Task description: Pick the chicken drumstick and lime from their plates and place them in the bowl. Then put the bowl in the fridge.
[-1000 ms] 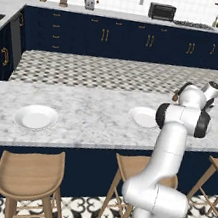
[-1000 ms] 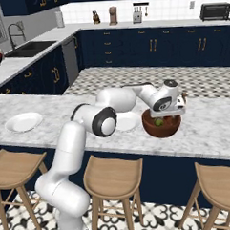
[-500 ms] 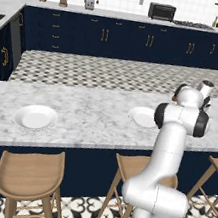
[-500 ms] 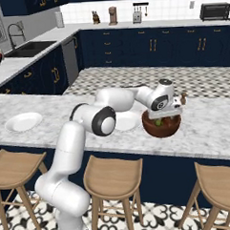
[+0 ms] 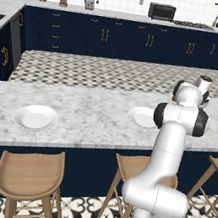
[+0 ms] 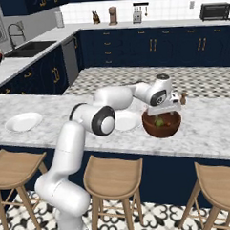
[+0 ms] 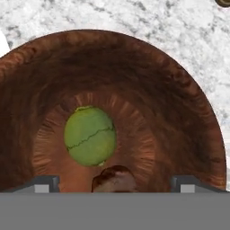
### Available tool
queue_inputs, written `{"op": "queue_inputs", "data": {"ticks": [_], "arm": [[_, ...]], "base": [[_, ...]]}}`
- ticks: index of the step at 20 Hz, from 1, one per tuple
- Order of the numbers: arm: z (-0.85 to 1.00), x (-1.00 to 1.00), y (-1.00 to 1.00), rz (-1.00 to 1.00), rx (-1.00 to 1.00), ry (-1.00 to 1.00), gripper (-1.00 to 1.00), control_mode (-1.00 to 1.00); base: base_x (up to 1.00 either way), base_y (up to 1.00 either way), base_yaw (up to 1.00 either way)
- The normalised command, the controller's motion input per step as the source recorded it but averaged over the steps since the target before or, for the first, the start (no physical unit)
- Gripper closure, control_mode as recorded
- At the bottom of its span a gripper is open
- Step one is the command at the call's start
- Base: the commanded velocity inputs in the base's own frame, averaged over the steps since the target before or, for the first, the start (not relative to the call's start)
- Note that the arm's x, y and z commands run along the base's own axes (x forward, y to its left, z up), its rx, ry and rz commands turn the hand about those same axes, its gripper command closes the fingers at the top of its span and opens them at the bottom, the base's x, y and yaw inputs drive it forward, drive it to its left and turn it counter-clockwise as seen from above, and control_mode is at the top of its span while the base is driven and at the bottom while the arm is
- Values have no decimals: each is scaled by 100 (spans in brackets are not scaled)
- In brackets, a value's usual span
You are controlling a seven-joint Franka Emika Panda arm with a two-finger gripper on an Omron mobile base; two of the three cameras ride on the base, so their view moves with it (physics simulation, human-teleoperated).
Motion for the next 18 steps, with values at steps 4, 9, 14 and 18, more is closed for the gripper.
{"op": "queue_inputs", "data": {"ticks": [4, 9, 14, 18], "arm": [[27, -34, 29, 0, 0, 2, -100, -100], [0, -37, 75, 0, -5, 3, -100, -100], [-12, -17, 63, 0, -9, 2, -100, -100], [-25, 0, 31, 0, -8, 3, -100, -100]], "base": [[0, 0, 0], [0, 0, 0], [0, 0, 0], [0, 0, 0]]}}
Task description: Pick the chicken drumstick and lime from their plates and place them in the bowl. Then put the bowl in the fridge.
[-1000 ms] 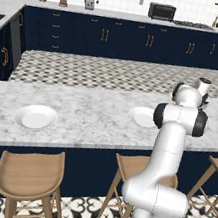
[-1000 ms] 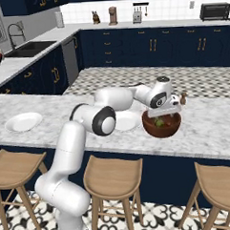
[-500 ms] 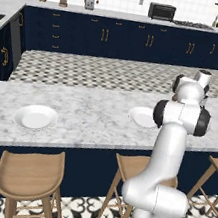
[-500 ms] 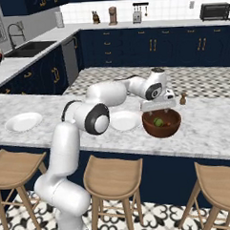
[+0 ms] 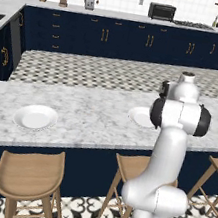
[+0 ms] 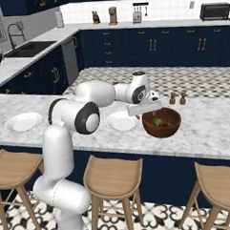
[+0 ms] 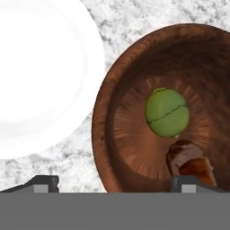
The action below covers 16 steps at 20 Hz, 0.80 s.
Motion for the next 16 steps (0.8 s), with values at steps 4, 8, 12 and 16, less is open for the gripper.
{"op": "queue_inputs", "data": {"ticks": [4, 8, 12, 16], "arm": [[-29, 11, 8, 0, -4, 7, -100, -100], [-14, 4, -4, 0, -3, 9, -100, -100], [-13, 1, -5, 0, -2, 7, -100, -100], [-2, 9, -21, 3, -1, 2, -100, -100]], "base": [[0, 0, 0], [0, 0, 0], [0, 0, 0], [0, 0, 0]]}}
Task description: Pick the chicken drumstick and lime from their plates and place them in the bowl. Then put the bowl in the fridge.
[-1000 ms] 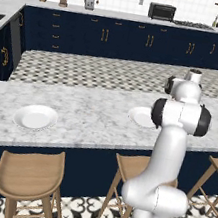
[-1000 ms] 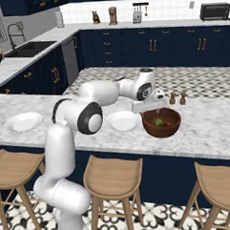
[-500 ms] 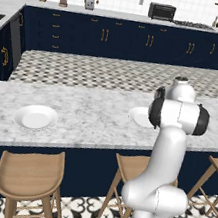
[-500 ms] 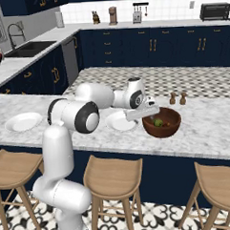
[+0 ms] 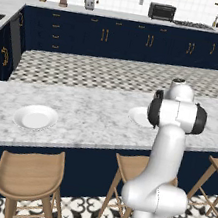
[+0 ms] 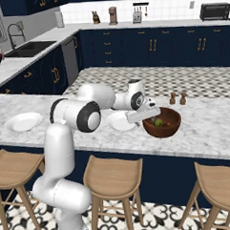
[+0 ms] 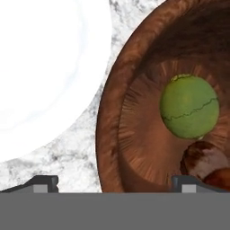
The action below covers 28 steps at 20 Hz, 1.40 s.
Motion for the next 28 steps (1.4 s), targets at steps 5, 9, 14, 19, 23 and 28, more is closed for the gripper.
{"op": "queue_inputs", "data": {"ticks": [5, 9, 14, 19, 23, 28], "arm": [[-29, 18, -4, 3, 0, 6, -100, -100], [-38, 3, 0, 5, 0, 3, -100, -100], [-27, 11, 0, 5, 0, 2, -100, -100], [-41, 4, -1, 5, 0, 6, 100, -100], [-63, 0, 0, 8, 0, 5, 100, -100], [-40, 0, -4, 15, 2, 1, 100, -100]], "base": [[0, 0, 0], [0, 0, 0], [0, 0, 0], [0, 0, 0], [0, 0, 0], [0, 0, 0]]}}
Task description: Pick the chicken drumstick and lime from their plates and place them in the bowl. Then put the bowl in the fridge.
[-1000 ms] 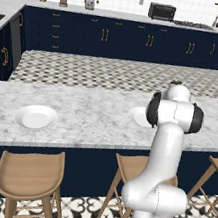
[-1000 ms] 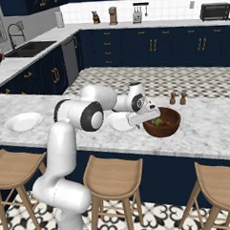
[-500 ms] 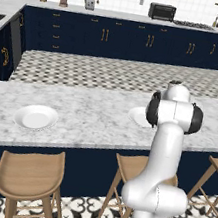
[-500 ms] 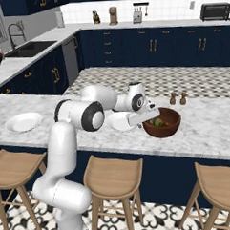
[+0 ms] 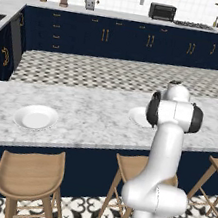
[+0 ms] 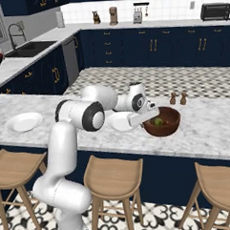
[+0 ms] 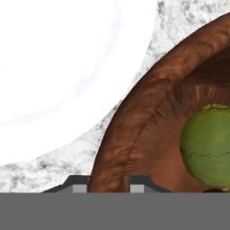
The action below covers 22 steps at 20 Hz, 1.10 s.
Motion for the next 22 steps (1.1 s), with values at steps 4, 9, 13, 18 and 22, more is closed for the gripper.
{"op": "queue_inputs", "data": {"ticks": [4, 9, 13, 18, 22], "arm": [[32, -42, 1, 23, 9, -7, 100, -100], [95, -95, 21, 23, 3, -4, 100, -100], [89, -97, 64, 32, 0, 0, 100, -100], [73, -91, 99, 40, 0, 5, 100, -100], [56, -90, 100, 40, -1, 6, 100, -100]], "base": [[0, 0, 0], [0, 0, 0], [0, 0, 0], [0, 0, 0], [0, 0, 0]]}}
